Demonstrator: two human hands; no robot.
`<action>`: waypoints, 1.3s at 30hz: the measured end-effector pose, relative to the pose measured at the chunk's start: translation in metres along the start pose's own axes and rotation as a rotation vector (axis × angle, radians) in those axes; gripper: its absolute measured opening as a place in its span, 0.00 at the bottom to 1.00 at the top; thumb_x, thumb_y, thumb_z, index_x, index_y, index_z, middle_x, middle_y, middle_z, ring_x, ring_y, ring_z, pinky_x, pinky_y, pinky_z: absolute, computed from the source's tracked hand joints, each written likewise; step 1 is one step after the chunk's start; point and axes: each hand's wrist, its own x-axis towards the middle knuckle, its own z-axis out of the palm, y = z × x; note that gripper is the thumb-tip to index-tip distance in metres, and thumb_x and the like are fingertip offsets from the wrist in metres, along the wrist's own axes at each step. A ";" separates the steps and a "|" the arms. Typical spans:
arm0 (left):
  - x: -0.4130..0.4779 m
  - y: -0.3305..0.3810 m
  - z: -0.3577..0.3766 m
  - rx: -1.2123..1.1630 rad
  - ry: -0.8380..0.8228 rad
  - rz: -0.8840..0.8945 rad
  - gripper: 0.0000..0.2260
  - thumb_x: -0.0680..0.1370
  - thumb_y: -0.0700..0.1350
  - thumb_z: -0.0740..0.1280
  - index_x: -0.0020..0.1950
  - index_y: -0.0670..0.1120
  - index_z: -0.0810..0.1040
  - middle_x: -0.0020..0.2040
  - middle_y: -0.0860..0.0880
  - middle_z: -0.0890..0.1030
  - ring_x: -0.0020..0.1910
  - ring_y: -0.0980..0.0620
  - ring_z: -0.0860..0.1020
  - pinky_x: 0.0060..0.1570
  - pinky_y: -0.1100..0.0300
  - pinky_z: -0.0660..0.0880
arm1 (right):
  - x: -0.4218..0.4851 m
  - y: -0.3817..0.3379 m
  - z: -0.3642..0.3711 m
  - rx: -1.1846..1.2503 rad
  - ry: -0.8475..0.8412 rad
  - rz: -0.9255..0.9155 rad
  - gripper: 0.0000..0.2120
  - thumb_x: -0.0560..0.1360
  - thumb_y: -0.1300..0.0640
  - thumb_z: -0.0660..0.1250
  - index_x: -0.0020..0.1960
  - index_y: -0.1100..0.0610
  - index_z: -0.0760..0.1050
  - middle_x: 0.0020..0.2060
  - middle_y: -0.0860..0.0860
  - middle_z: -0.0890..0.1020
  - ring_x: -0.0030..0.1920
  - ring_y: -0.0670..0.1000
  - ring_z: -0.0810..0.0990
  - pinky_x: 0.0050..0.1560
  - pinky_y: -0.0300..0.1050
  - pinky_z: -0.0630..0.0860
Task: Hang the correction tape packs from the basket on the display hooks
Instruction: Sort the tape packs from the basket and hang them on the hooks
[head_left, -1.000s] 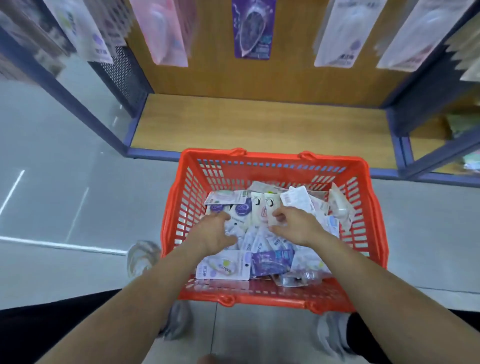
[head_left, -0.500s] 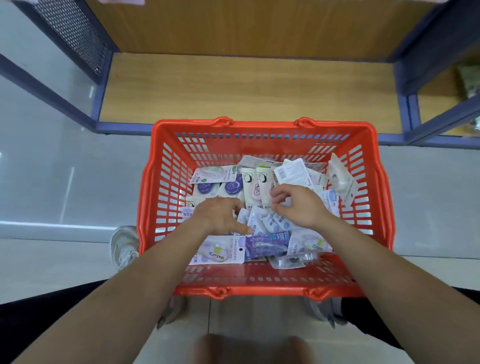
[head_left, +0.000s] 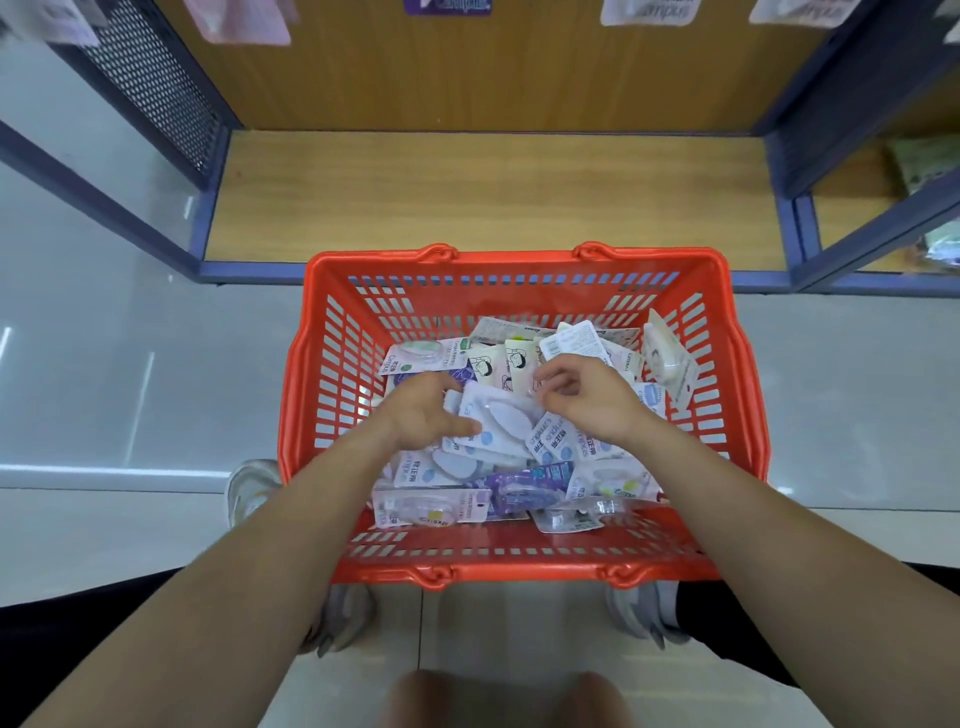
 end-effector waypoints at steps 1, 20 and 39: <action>-0.001 -0.005 -0.009 -0.047 0.045 0.001 0.20 0.72 0.52 0.79 0.58 0.45 0.79 0.52 0.49 0.79 0.54 0.45 0.79 0.46 0.58 0.73 | 0.001 -0.002 0.000 0.010 0.006 -0.006 0.09 0.78 0.58 0.70 0.55 0.46 0.79 0.53 0.48 0.83 0.50 0.50 0.81 0.59 0.55 0.78; -0.011 -0.037 -0.020 -0.356 0.262 -0.071 0.32 0.73 0.46 0.79 0.73 0.47 0.70 0.59 0.48 0.79 0.60 0.48 0.79 0.58 0.50 0.78 | 0.043 -0.028 0.046 0.081 0.067 0.074 0.30 0.71 0.49 0.80 0.67 0.51 0.70 0.59 0.50 0.77 0.56 0.54 0.79 0.48 0.49 0.76; 0.008 -0.022 -0.012 -0.607 0.232 -0.039 0.22 0.71 0.44 0.80 0.58 0.44 0.73 0.55 0.47 0.83 0.52 0.48 0.83 0.45 0.57 0.80 | 0.061 -0.026 0.024 -0.118 -0.028 -0.015 0.35 0.73 0.58 0.77 0.76 0.48 0.68 0.75 0.53 0.68 0.74 0.53 0.68 0.69 0.44 0.67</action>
